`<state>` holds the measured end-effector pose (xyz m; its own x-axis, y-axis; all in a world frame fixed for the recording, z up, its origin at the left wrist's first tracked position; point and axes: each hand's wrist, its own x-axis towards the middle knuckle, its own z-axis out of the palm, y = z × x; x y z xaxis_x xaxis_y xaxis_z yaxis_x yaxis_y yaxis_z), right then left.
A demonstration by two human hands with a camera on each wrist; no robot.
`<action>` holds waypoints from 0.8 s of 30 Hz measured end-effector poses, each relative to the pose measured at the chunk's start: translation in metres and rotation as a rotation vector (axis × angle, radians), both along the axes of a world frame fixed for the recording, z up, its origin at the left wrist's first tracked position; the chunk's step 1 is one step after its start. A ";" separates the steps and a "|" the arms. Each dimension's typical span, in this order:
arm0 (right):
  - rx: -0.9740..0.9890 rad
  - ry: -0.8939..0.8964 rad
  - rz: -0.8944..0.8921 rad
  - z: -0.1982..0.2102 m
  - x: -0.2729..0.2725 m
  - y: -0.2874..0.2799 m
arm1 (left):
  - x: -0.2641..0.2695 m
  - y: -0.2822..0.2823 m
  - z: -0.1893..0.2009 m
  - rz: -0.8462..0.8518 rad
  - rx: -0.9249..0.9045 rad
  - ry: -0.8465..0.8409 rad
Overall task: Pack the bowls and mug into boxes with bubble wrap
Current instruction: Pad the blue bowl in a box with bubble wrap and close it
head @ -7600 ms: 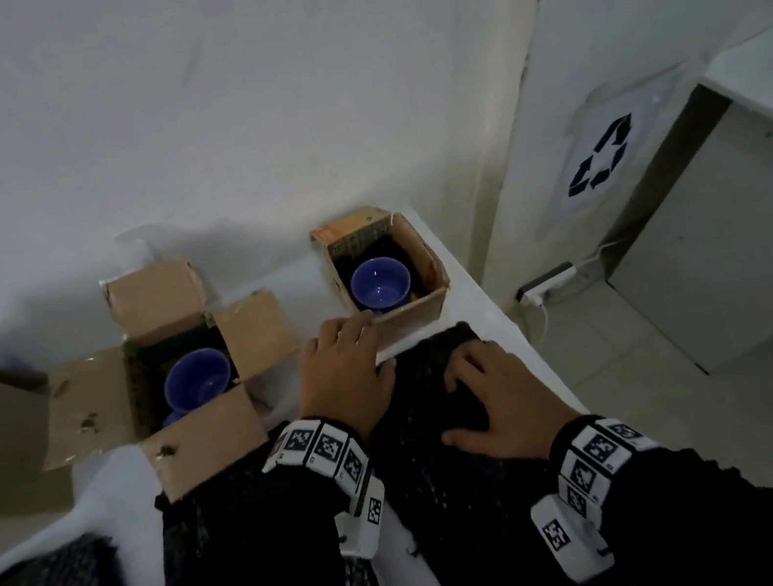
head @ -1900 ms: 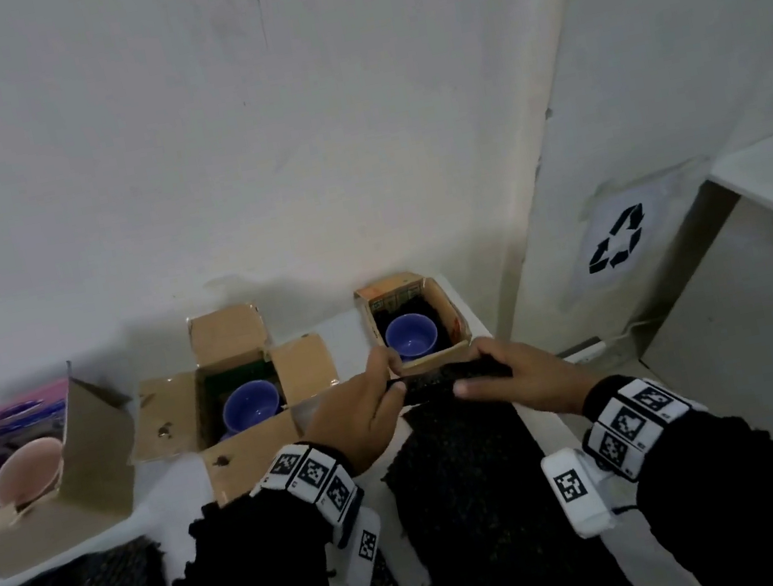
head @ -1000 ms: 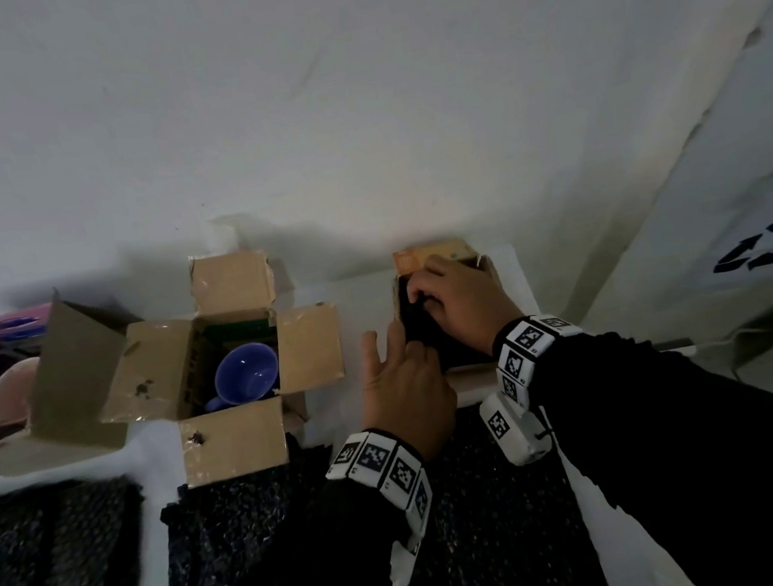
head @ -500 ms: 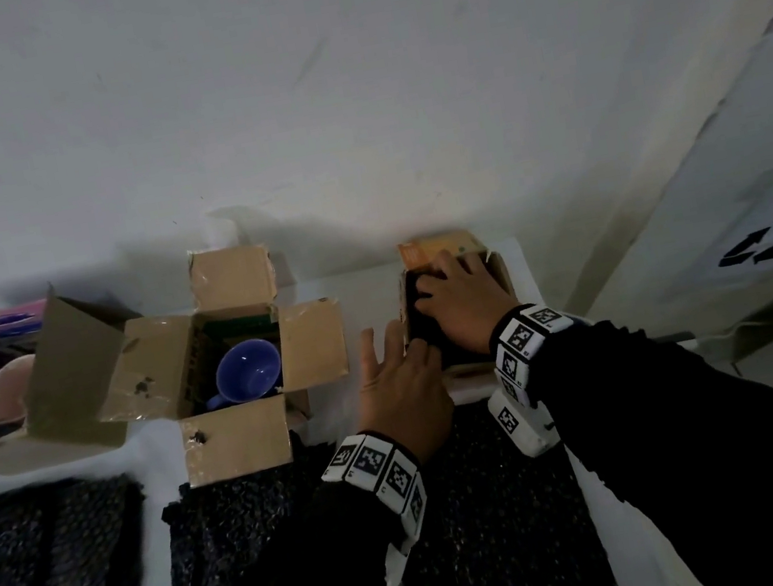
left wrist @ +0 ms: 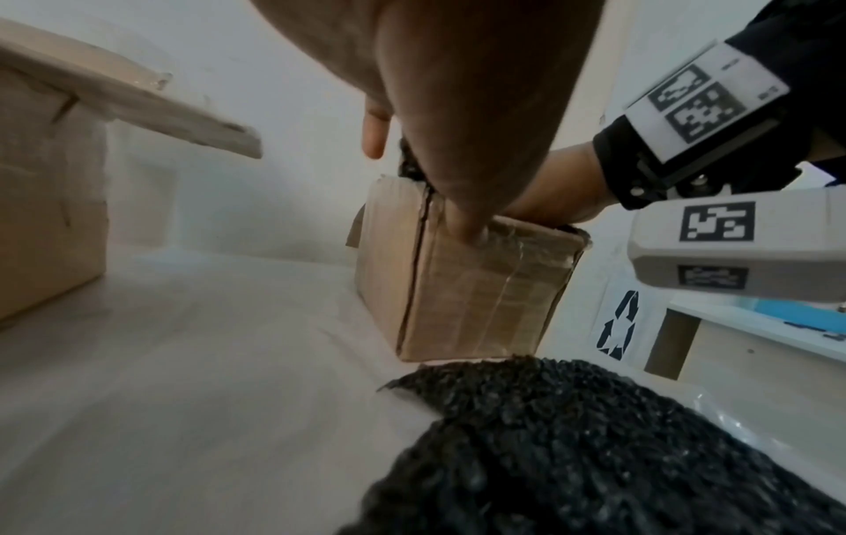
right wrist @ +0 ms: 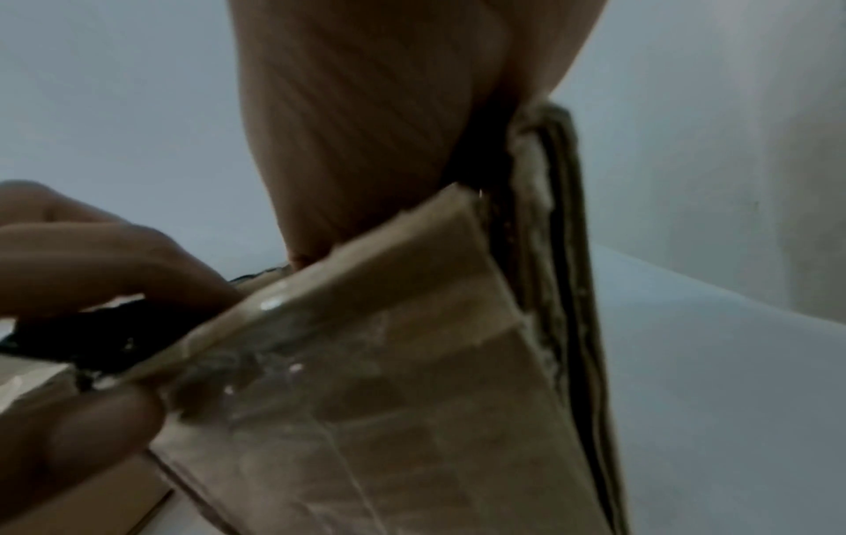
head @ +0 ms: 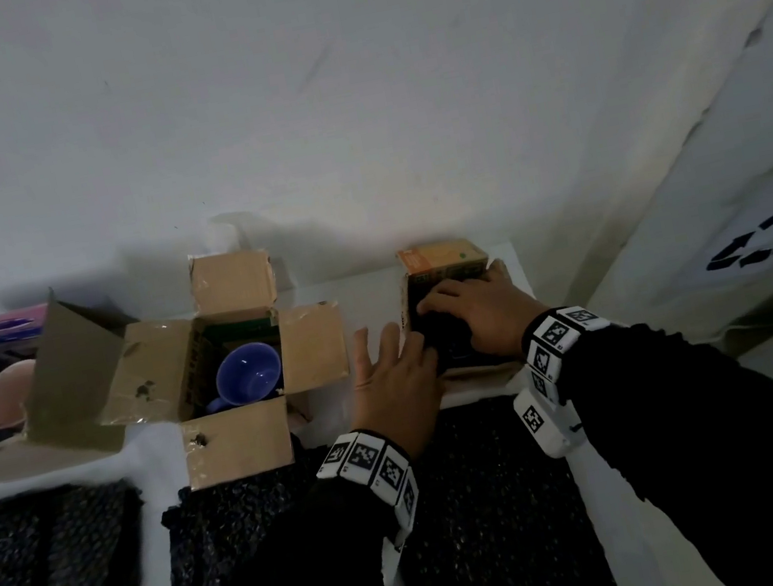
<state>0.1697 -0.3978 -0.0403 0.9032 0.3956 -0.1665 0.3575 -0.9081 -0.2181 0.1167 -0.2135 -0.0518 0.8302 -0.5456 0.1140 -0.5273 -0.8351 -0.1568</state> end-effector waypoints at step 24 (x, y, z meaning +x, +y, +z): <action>0.051 -0.109 -0.070 -0.006 -0.005 0.008 | -0.010 0.003 0.016 -0.008 0.141 0.143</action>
